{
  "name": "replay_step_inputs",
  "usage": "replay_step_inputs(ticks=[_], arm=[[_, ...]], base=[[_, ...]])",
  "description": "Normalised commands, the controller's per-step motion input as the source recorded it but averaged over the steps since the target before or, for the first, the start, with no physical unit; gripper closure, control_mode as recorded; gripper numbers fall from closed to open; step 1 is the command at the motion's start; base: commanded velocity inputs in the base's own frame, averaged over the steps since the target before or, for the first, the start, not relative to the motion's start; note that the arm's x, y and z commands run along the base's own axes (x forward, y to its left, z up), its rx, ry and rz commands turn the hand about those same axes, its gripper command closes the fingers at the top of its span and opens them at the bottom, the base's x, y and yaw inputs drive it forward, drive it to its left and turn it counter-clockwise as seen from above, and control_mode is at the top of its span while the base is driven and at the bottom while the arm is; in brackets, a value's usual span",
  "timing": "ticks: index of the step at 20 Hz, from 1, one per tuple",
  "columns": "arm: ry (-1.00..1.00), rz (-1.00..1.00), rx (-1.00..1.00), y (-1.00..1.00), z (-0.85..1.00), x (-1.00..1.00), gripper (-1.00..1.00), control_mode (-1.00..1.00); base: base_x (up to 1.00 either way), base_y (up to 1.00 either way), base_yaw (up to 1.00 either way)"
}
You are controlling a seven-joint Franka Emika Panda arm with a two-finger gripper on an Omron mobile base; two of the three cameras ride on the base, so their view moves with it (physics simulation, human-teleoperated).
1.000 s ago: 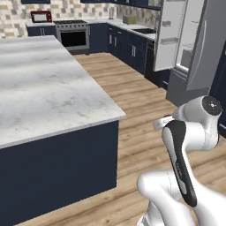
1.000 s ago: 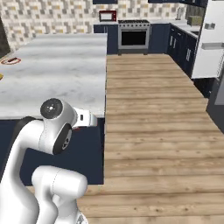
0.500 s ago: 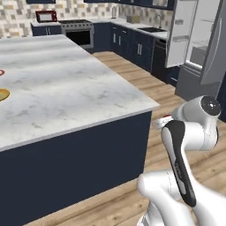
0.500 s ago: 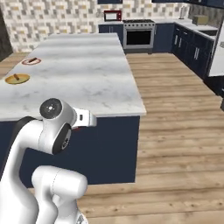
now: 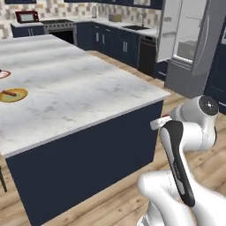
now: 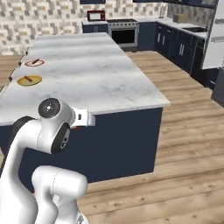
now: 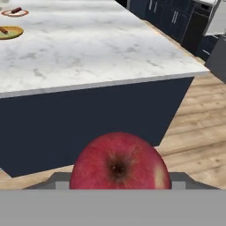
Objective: Pick up the pear and apple from the fridge and place one fruit on each plate on the dining counter.
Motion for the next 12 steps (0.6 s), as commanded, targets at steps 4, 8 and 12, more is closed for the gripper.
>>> replay_step_inputs(ticks=[4, 8, 12], arm=[[0.00, 0.00, 0.00, 0.00, 0.00, 0.00, 1.00, 1.00], [0.00, 0.00, 0.00, 0.00, 0.00, 0.00, 1.00, 1.00], [0.00, 0.00, 0.00, 0.00, 0.00, 0.00, 1.00, 1.00]], base=[[-0.75, 0.99, -0.32], [-0.96, 0.90, -0.29], [-0.94, 0.91, -0.28]])
